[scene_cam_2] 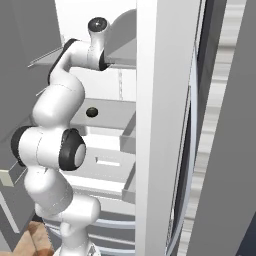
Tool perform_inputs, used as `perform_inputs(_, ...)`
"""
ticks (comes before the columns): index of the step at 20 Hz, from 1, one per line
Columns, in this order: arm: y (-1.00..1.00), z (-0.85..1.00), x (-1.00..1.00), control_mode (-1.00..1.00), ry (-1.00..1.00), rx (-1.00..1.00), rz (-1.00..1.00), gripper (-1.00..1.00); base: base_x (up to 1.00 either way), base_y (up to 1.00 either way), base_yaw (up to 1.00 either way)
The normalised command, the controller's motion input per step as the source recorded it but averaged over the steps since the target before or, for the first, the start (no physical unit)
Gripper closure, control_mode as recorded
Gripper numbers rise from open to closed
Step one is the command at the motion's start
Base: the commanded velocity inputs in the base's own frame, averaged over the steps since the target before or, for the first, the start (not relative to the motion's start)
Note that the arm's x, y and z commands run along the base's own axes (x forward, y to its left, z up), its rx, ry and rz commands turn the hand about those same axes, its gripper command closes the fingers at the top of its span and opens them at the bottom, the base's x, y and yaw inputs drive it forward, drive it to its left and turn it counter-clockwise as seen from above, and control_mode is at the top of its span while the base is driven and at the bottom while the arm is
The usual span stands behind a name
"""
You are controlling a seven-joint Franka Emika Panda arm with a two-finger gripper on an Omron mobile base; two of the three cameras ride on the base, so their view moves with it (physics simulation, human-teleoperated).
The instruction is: Move the squash and grapes from the second highest shelf to the top shelf to make space. Then, place the pitcher from the counter on the cleared second highest shelf.
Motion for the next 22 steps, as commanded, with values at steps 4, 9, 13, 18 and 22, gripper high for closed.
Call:
perform_inputs(4,0.00,0.00,0.90,-1.00,0.00,0.00,0.00,1.00,0.00,0.00,0.00)
perform_inputs(9,0.00,-0.05,0.86,-1.00,0.00,0.00,0.00,-1.00,0.00,0.00,0.00)
perform_inputs(13,0.00,-0.12,0.75,-1.00,0.00,0.00,0.00,-1.00,0.00,0.00,0.00)
perform_inputs(18,0.00,-0.21,0.37,-1.00,-0.01,0.00,0.00,-1.00,0.00,0.00,0.00)
perform_inputs(22,0.08,-0.39,0.00,-1.00,-0.08,-0.03,-0.02,-1.00,0.00,0.00,0.00)
